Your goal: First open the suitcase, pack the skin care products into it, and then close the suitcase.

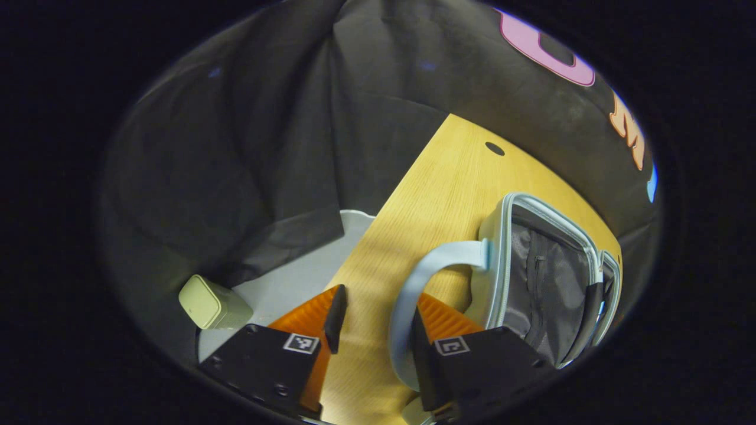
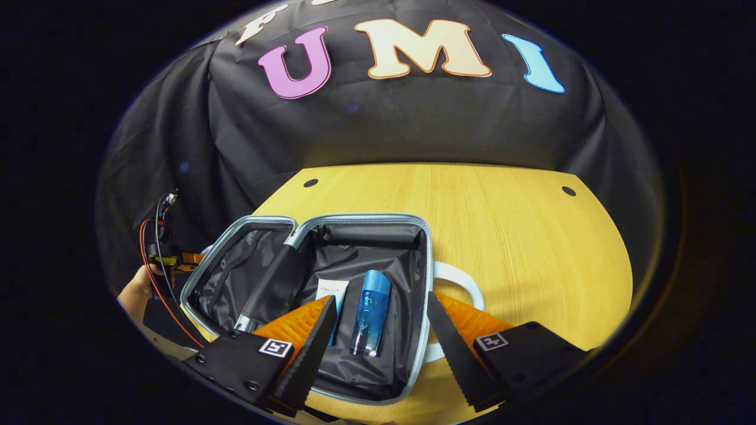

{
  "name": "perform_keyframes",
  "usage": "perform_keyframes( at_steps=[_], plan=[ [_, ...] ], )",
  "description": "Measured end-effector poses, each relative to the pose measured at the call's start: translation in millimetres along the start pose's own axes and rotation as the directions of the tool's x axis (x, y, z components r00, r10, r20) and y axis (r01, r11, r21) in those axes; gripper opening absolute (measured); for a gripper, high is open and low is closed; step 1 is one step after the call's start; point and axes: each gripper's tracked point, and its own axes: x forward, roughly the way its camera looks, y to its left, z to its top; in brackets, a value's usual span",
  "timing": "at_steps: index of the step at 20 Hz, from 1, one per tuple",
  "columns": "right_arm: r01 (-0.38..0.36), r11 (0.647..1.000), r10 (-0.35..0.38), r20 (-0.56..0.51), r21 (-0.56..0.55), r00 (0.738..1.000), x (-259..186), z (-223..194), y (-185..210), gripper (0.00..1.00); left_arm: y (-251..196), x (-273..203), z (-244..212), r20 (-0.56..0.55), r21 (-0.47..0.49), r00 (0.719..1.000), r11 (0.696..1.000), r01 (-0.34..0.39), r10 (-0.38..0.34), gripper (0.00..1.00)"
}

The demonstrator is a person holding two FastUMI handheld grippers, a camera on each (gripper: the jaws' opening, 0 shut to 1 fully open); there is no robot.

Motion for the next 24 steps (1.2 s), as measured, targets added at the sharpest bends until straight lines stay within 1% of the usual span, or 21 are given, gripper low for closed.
perform_keyframes(
  at_steps=[1,3,5,6,9,12,16,20,24],
  plan=[
    [0.001,1.000,-0.001,0.012,-0.010,1.000,-1,3,-2,0.96,-11,2,-3,-0.011,0.000,1.000,1.000,0.020,-0.020,0.42],
    [0.008,1.000,-0.007,0.040,-0.027,0.999,-4,10,-7,0.97,-13,0,-3,-0.024,0.025,1.000,1.000,-0.012,0.013,0.13],
    [0.002,1.000,0.000,0.077,-0.023,0.997,-9,19,-9,0.96,-24,-14,8,0.004,0.061,1.000,0.998,-0.009,0.008,0.10],
    [-0.005,1.000,0.007,0.092,-0.020,0.996,-12,22,-10,0.97,-27,-25,11,0.018,0.092,1.000,0.996,-0.022,0.021,0.06],
    [-0.030,0.999,0.035,0.120,-0.040,0.992,-20,29,-17,0.96,-44,-63,40,0.114,0.177,0.993,0.983,-0.056,0.036,0.04],
    [-0.063,0.996,0.071,0.125,-0.069,0.990,-25,32,-28,0.96,-72,-105,62,0.190,0.197,0.981,0.978,-0.071,0.033,0.04],
    [-0.110,0.990,0.121,0.141,-0.083,0.983,-36,39,-42,0.96,-118,-156,79,0.275,0.235,0.961,0.969,-0.075,0.008,0.04],
    [-0.137,0.987,0.149,0.149,-0.087,0.978,-43,43,-61,0.96,-167,-183,82,0.313,0.321,0.950,0.942,-0.101,-0.004,0.03],
    [-0.144,0.987,0.152,0.157,-0.065,0.976,-51,44,-83,0.96,-216,-208,86,0.329,0.386,0.943,0.919,-0.085,-0.051,0.03]
  ],
)
